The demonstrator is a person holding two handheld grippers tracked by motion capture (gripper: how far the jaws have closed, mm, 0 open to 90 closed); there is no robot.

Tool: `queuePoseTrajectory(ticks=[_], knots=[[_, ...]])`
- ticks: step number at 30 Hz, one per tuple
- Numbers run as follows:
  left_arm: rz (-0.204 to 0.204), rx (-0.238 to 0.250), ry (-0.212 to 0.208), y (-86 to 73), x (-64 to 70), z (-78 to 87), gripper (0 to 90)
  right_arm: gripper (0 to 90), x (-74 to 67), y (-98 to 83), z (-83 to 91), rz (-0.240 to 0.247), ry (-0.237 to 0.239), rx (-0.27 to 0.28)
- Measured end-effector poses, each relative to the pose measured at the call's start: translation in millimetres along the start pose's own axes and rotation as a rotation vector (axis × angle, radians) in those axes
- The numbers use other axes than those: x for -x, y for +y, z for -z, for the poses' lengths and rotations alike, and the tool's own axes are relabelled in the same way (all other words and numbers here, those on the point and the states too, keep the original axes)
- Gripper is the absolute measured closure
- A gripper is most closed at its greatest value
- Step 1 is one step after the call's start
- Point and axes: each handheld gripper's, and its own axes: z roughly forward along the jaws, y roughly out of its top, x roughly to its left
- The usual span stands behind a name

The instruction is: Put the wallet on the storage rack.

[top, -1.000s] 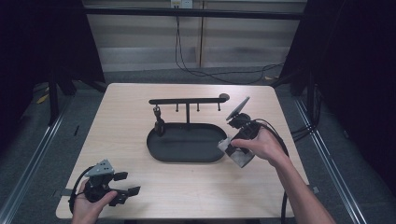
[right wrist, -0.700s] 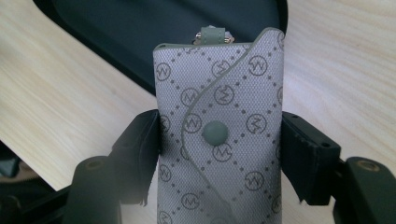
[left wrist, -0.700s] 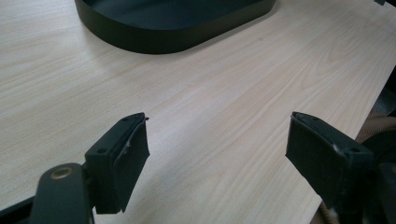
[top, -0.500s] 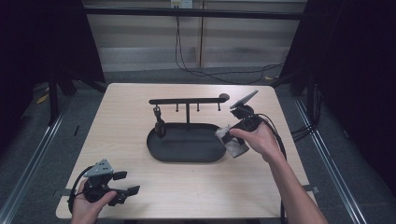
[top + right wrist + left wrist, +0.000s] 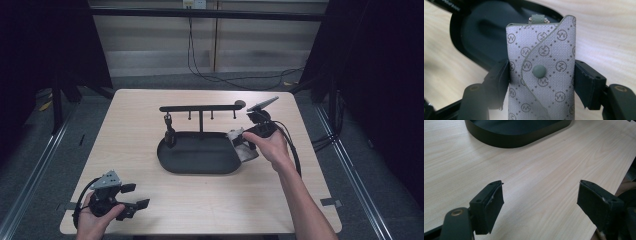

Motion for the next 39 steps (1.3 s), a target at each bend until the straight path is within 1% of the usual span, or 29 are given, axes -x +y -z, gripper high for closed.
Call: queuePoseTrajectory(ticks=[1, 3, 4, 5, 6, 8, 9, 10, 12, 16, 18, 20, 24, 25, 27, 28, 32, 39], knots=[[-0.004, -0.005, 0.012, -0.2, -0.2, -0.2, 20.9, 33.9, 0.8, 0.2, -1.7, -0.008, 0.005, 0.031], [0.006, -0.010, 0.007, -0.5, -1.0, -0.6, 21.0, 33.9, 1.6, 0.4, -3.3, -0.018, 0.009, 0.046], [0.004, -0.012, 0.004, -0.7, -1.4, -0.8, 21.0, 34.0, 2.4, 0.5, -5.0, -0.023, 0.013, 0.054], [0.004, -0.012, 0.004, -0.7, -1.4, -0.8, 21.1, 34.0, 2.4, 0.5, -5.0, -0.023, 0.013, 0.054], [0.004, -0.012, 0.008, -0.6, -1.1, -0.7, 21.1, 34.0, 3.3, 1.0, -9.9, -0.037, 0.017, 0.050], [0.004, -0.010, 0.008, -0.4, -1.2, -0.7, 21.1, 34.0, 3.5, 1.1, -13.4, -0.044, 0.020, 0.057], [0.004, -0.010, 0.008, -0.4, -1.2, -0.7, 21.1, 34.0, 3.5, 1.0, -15.1, -0.053, 0.032, 0.061], [0.005, -0.010, 0.008, -0.5, -1.3, -0.4, 21.1, 34.0, 3.5, 1.0, -15.1, -0.053, 0.032, 0.061], [0.006, -0.009, 0.009, -0.6, -1.4, 0.0, 21.1, 33.9, 5.1, 0.4, -21.5, -0.072, 0.048, 0.074], [0.006, -0.007, 0.008, -0.5, -1.3, 0.1, 21.1, 34.0, 8.2, -1.3, -29.4, -0.090, 0.054, 0.077], [0.006, -0.007, 0.008, -0.5, -1.3, 0.1, 21.1, 34.0, 9.2, -1.6, -31.3, -0.091, 0.058, 0.078], [0.005, -0.008, 0.009, -0.5, -1.5, 0.1, 21.1, 34.0, 10.4, -2.0, -36.4, -0.106, 0.069, 0.085], [0.006, -0.005, 0.010, -0.5, -1.5, 0.5, 21.1, 33.9, 11.6, -2.5, -43.2, -0.110, 0.074, 0.085], [0.006, -0.006, 0.009, -0.5, -1.6, 0.3, 21.0, 33.9, 11.5, -2.8, -45.0, -0.118, 0.076, 0.082], [0.005, -0.007, 0.010, -0.6, -1.4, 0.3, 21.1, 34.0, 12.4, -3.1, -47.4, -0.113, 0.083, 0.087], [0.005, -0.009, 0.009, -0.5, -1.4, 0.1, 21.1, 33.9, 12.8, -3.5, -51.3, -0.120, 0.084, 0.088], [0.005, -0.009, 0.008, -0.5, -1.5, 0.1, 21.1, 34.0, 11.5, -2.9, -57.0, -0.123, 0.094, 0.090], [0.001, -0.005, 0.007, -0.4, -1.5, 0.7, 21.1, 34.1, 8.6, -1.9, -66.0, -0.128, 0.093, 0.093]])
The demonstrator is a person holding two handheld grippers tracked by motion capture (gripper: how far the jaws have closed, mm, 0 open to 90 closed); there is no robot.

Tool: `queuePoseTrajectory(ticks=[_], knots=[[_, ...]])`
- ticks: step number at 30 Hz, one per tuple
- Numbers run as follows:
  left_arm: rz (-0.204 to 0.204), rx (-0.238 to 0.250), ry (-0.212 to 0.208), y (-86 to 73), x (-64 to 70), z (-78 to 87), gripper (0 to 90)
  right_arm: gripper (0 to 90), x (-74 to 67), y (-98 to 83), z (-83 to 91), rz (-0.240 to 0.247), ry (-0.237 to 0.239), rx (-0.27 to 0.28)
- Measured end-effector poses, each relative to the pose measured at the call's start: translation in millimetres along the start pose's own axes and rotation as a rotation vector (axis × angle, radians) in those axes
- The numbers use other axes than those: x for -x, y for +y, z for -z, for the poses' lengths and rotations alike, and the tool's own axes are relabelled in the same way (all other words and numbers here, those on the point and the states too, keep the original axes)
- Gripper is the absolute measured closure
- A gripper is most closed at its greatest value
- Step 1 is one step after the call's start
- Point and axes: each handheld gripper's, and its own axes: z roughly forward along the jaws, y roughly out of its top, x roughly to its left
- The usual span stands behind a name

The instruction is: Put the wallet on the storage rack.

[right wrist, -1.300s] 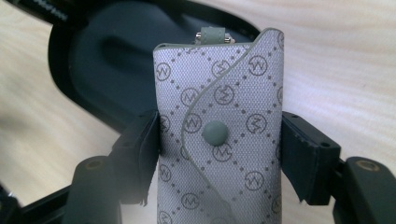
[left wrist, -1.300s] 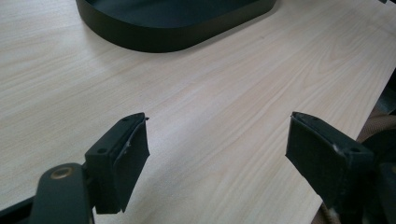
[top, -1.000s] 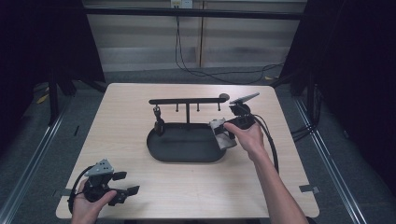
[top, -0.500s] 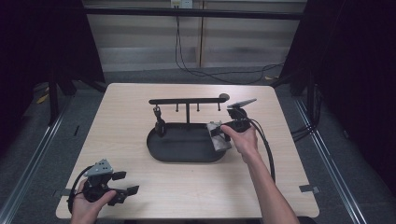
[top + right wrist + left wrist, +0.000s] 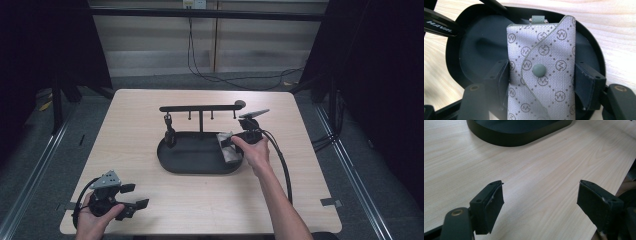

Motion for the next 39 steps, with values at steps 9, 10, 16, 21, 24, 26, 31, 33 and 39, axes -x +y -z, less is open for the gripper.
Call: queuePoseTrajectory(ticks=[9, 10, 16, 21, 24, 26, 31, 33, 39], knots=[[0.004, 0.005, -0.005, -0.2, -0.4, 1.0, 21.1, 34.0, -0.4, -0.9, -15.2, -0.007, -0.017, -0.013], [0.003, 0.005, -0.005, -0.2, -0.5, 1.0, 21.1, 34.0, -0.6, -1.2, -16.4, -0.005, -0.019, -0.013], [-0.001, 0.003, -0.004, 0.1, -0.6, 0.8, 21.0, 33.5, -3.1, -3.1, -22.8, 0.020, -0.055, -0.022], [0.011, 0.017, 0.004, 0.3, -1.3, 2.5, 21.0, 31.7, -4.2, -4.3, -25.4, 0.042, -0.068, -0.015], [0.012, 0.021, 0.002, 0.4, -2.4, 2.9, 20.9, 30.6, -3.2, -4.5, -26.2, 0.054, -0.057, -0.012], [0.011, 0.025, 0.005, 0.9, -2.2, 3.2, 20.9, 30.0, -2.5, -4.7, -27.1, 0.050, -0.059, -0.017], [0.013, 0.028, 0.005, 2.4, -3.4, 3.4, 20.9, 30.5, -2.9, -4.1, -25.4, 0.051, -0.059, -0.003], [0.016, 0.034, 0.008, 2.5, -4.1, 4.7, 20.9, 29.2, -3.8, -4.0, -24.2, 0.060, -0.053, 0.003], [0.022, 0.037, 0.014, 2.0, -6.8, 6.2, 21.0, 23.1, -5.1, -4.1, -14.8, 0.087, -0.034, 0.042]])
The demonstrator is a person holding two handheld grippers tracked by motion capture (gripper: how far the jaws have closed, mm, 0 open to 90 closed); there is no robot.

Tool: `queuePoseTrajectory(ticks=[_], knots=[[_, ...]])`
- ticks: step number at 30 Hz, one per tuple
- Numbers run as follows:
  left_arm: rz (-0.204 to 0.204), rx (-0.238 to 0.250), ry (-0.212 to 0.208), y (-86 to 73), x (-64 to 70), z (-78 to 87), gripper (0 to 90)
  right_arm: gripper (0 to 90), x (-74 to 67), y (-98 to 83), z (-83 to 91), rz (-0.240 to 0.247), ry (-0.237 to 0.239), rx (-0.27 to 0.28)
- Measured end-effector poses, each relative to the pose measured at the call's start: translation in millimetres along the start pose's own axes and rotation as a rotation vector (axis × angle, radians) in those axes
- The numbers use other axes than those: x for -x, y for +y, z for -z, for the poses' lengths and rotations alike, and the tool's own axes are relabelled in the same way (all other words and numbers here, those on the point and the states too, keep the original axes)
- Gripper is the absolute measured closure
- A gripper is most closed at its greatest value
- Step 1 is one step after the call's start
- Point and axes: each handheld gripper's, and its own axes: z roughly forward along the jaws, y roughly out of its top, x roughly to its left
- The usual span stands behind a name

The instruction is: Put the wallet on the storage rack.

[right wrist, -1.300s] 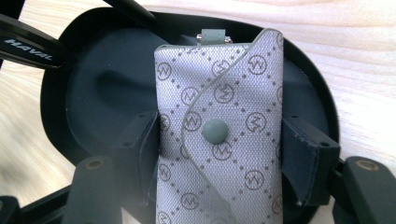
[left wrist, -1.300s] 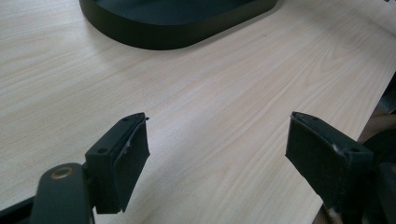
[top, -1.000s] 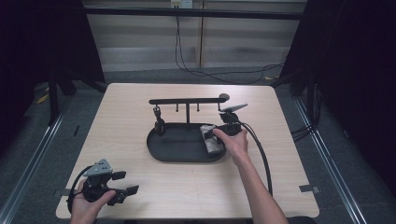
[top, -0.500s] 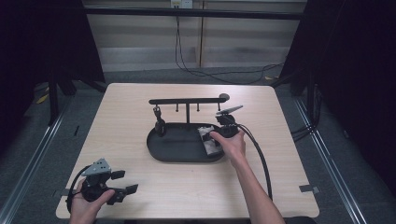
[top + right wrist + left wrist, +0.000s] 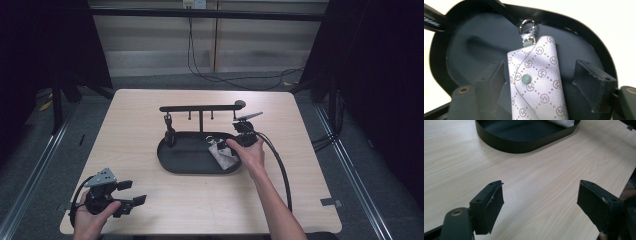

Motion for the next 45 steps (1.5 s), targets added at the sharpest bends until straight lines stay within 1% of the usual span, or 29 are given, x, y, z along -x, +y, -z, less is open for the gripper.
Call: queuePoseTrajectory(ticks=[3, 4, 6, 8, 9, 10, 12, 14, 17, 18, 21, 24, 28, 29, 31, 33, 35, 38, 39, 40, 41, 42, 44, 45], knots=[[0.004, -0.006, 0.000, -0.3, -0.4, -2.7, 20.9, 20.2, 0.5, -0.7, 6.7, 0.035, -0.004, 0.022], [0.006, -0.008, 0.001, -0.3, -0.3, -3.8, 21.0, 19.5, 0.4, -1.3, 9.5, 0.033, -0.005, 0.022], [0.009, -0.005, 0.002, -0.4, 0.0, -4.9, 21.0, 19.1, 1.3, -2.8, 15.5, 0.056, -0.018, 0.039], [0.004, -0.017, 0.010, -0.4, -0.5, -5.9, 21.0, 18.8, 3.8, -5.5, 22.8, 0.060, -0.015, 0.072], [0.004, -0.017, 0.010, -0.4, -0.5, -5.9, 21.1, 18.8, 3.8, -5.5, 22.8, 0.060, -0.015, 0.072], [0.004, -0.020, 0.010, -0.6, -0.4, -6.0, 21.1, 17.6, 7.9, -8.5, 27.8, 0.067, -0.015, 0.093], [0.001, -0.024, 0.011, -1.2, -0.4, -5.7, 21.1, 16.2, 12.7, -11.4, 31.4, 0.066, -0.009, 0.105], [0.004, -0.025, 0.016, -1.5, -0.8, -6.0, 21.1, 16.1, 14.0, -13.6, 36.6, 0.064, -0.004, 0.119], [0.013, -0.020, 0.016, -1.6, -1.5, -6.1, 21.1, 16.1, 15.3, -18.1, 45.6, 0.072, 0.005, 0.155], [0.013, -0.017, 0.017, -1.5, -2.1, -5.6, 21.1, 16.1, 16.2, -20.2, 48.0, 0.070, 0.001, 0.158], [0.037, 0.005, 0.024, -2.0, -4.4, -3.7, 21.1, 15.9, 20.2, -26.9, 54.4, 0.070, -0.018, 0.164], [0.044, 0.008, 0.026, -2.6, -5.7, -2.8, 21.1, 16.7, 24.5, -32.9, 61.9, 0.061, -0.016, 0.181], [0.057, 0.012, 0.023, -3.4, -4.8, -3.2, 21.1, 16.9, 27.9, -43.4, 70.7, 0.081, -0.035, 0.173], [0.060, 0.010, 0.021, -3.9, -4.4, -3.5, 21.1, 16.9, 29.1, -46.2, 72.9, 0.083, -0.035, 0.180], [0.059, 0.007, 0.016, -4.2, -3.3, -4.4, 21.1, 17.1, 30.7, -52.5, 77.1, 0.085, -0.029, 0.182], [0.058, 0.012, 0.015, -3.5, -3.0, -4.4, 21.1, 17.1, 31.4, -58.7, 80.7, 0.100, -0.042, 0.177], [0.065, 0.018, 0.009, -3.5, -2.3, -4.3, 21.1, 17.3, 32.5, -65.4, 84.8, 0.109, -0.044, 0.183], [0.063, 0.016, 0.012, -3.6, -2.8, -3.3, 21.0, 17.5, 34.0, -75.4, 91.4, 0.118, -0.055, 0.185], [0.063, 0.016, 0.012, -3.6, -2.8, -3.3, 21.0, 17.5, 34.0, -75.4, 91.4, 0.118, -0.055, 0.185], [0.066, 0.016, 0.009, -3.5, -2.3, -3.0, 21.0, 17.8, 35.0, -82.2, 96.0, 0.128, -0.063, 0.188], [0.071, 0.019, 0.003, -3.4, -0.8, -3.0, 21.0, 17.8, 35.2, -84.6, 97.4, 0.130, -0.067, 0.190], [0.066, 0.020, -0.002, -2.9, 2.1, -3.2, 21.0, 17.9, 35.3, -89.9, 100.5, 0.135, -0.074, 0.189], [0.048, 0.014, 0.008, -2.2, 4.9, -3.3, 21.0, 17.9, 34.4, -94.6, 103.3, 0.145, -0.080, 0.187], [0.047, 0.013, 0.004, -2.2, 5.3, -3.4, 21.0, 18.0, 33.6, -97.3, 104.8, 0.152, -0.080, 0.188]])
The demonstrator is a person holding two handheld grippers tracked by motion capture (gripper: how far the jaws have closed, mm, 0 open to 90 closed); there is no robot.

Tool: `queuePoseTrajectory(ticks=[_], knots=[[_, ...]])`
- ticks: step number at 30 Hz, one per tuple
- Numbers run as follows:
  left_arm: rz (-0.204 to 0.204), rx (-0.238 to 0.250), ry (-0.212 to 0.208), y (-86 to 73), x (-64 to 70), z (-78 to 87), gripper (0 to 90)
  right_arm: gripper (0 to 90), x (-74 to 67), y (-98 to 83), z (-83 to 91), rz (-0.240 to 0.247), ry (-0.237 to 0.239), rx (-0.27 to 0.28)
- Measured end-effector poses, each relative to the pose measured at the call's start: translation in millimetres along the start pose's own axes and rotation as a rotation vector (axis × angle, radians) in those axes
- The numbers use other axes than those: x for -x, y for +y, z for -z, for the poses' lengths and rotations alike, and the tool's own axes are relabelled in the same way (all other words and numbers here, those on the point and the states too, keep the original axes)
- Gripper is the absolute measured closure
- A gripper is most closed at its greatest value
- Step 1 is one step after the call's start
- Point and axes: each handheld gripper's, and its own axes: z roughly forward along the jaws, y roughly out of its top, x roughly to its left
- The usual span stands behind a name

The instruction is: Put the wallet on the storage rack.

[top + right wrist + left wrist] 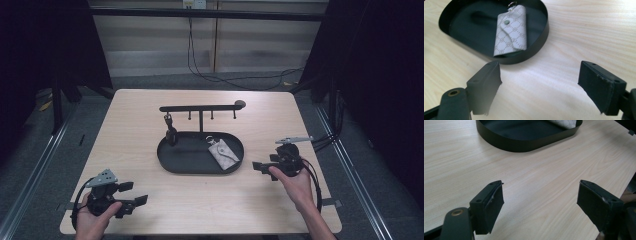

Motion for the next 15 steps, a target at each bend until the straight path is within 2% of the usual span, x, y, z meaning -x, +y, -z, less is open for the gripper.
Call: queuePoseTrajectory(ticks=[4, 8, 12, 15], knots=[[0.007, 0.000, 0.006, -0.5, -1.4, -0.5, 21.0, 18.5, -5.4, -10.0, 10.8, 0.020, -0.006, 0.012], [0.006, 0.003, 0.004, -0.5, -2.0, 0.4, 21.0, 18.7, -5.7, -22.5, 16.2, 0.017, -0.011, 0.003], [-0.004, -0.010, 0.012, -0.5, -1.1, -0.9, 21.0, 18.8, -6.1, -36.2, 21.3, 0.017, -0.022, -0.003], [-0.029, -0.019, 0.032, -0.1, 0.7, -1.3, 21.0, 18.8, -6.9, -45.6, 26.1, 0.041, -0.042, 0.002]])
